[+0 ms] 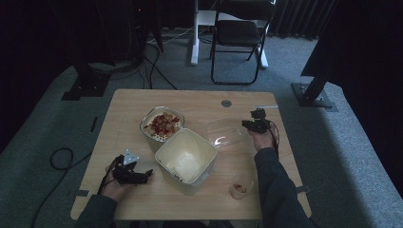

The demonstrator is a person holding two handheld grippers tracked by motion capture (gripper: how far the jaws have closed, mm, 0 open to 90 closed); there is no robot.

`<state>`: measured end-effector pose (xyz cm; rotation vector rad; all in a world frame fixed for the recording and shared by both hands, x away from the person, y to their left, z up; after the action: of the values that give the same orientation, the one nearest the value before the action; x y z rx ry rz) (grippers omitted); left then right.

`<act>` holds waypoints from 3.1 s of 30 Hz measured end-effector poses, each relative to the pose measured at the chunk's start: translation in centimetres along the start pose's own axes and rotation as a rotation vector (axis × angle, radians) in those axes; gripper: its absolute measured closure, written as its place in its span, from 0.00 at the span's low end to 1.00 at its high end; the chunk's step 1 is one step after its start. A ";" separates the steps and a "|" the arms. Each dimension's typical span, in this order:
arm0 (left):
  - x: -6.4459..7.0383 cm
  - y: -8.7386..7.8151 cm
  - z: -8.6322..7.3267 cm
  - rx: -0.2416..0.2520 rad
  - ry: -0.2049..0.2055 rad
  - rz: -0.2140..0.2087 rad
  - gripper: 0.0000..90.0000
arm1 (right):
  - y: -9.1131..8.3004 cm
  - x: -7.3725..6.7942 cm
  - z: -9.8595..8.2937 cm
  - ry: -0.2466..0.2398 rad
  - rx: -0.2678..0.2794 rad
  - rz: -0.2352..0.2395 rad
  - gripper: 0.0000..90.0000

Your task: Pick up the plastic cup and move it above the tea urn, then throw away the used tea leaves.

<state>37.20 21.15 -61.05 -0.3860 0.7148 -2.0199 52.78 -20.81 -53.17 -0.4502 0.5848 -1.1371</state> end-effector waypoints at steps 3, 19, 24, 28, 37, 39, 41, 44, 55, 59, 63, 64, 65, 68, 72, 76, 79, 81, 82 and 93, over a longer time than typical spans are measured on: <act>0.0 0.0 0.0 0.000 0.000 0.000 0.09 | -1.1 0.4 1.1 0.014 0.030 0.000 0.98; 0.0 0.0 0.0 0.000 0.000 0.000 0.09 | -7.9 0.4 5.1 -0.011 0.150 0.003 0.98; 0.0 0.0 0.0 0.000 0.000 0.000 0.09 | -9.7 -0.3 6.4 -0.046 0.173 0.003 0.98; 0.0 0.0 0.0 0.000 0.001 0.001 0.09 | -12.3 -2.1 8.1 -0.085 0.211 0.031 0.98; 0.0 0.0 0.0 -0.003 0.002 -0.001 0.09 | -14.5 -5.9 9.5 -0.144 0.245 0.100 0.98; 0.0 0.0 0.0 -0.002 0.002 0.000 0.09 | -14.8 -8.9 9.4 -0.182 0.232 0.173 0.98; 0.0 0.0 0.0 -0.002 0.002 0.000 0.09 | -14.8 -9.7 9.4 -0.197 0.231 0.189 0.98; 0.0 0.0 0.0 -0.002 0.002 0.000 0.09 | -14.8 -12.7 9.0 -0.264 0.218 0.232 0.98; 0.0 0.0 0.0 -0.003 -0.001 0.000 0.09 | -14.6 -17.4 8.1 -0.368 0.201 0.298 0.74; 0.0 0.0 0.0 -0.003 -0.002 0.001 0.09 | -15.1 -16.9 8.1 -0.355 0.219 0.304 0.69; 0.0 0.0 0.0 -0.003 -0.001 0.000 0.09 | -14.9 -15.6 7.0 -0.344 0.205 0.295 0.65; 0.0 0.0 0.0 -0.003 0.000 0.001 0.09 | -14.7 -15.2 6.6 -0.338 0.204 0.297 0.64; 0.0 0.0 0.0 -0.003 0.000 0.001 0.09 | -14.6 -14.9 6.1 -0.329 0.200 0.298 0.64; 0.0 0.0 0.0 -0.003 -0.001 0.001 0.09 | -14.0 -13.7 4.8 -0.311 0.191 0.290 0.64; 0.0 0.0 0.0 -0.003 0.000 0.001 0.09 | -13.3 -12.3 3.0 -0.308 0.163 0.266 0.63; 0.0 0.0 0.0 -0.001 -0.002 0.001 0.09 | -12.8 -11.1 1.5 -0.310 0.147 0.251 0.63; 0.0 0.0 0.0 -0.003 0.000 0.000 0.09 | -12.7 -10.1 0.1 -0.319 0.134 0.237 0.62; 0.0 0.0 0.0 -0.001 -0.002 0.001 0.09 | -12.5 -9.4 -0.9 -0.310 0.118 0.223 0.62; 0.0 0.0 0.0 -0.002 -0.002 0.001 0.09 | -12.4 -9.0 -1.4 -0.305 0.111 0.216 0.62; 0.0 0.0 0.0 -0.003 -0.002 0.001 0.09 | -13.0 -7.4 -6.8 -0.283 0.056 0.241 0.56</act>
<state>37.16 21.13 -61.05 -0.3890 0.7163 -2.0173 36.97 -18.84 -48.94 -0.4685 0.3482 -0.8394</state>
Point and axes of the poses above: each handheld gripper's, and its own axes: y roughly forward along the jaws, z roughly out of its top, x roughly to its right, the point moved 9 cm from there along y, roughly forward along the jaws, and after that the axes turned 7 degrees about x, right-handed, at the moved point
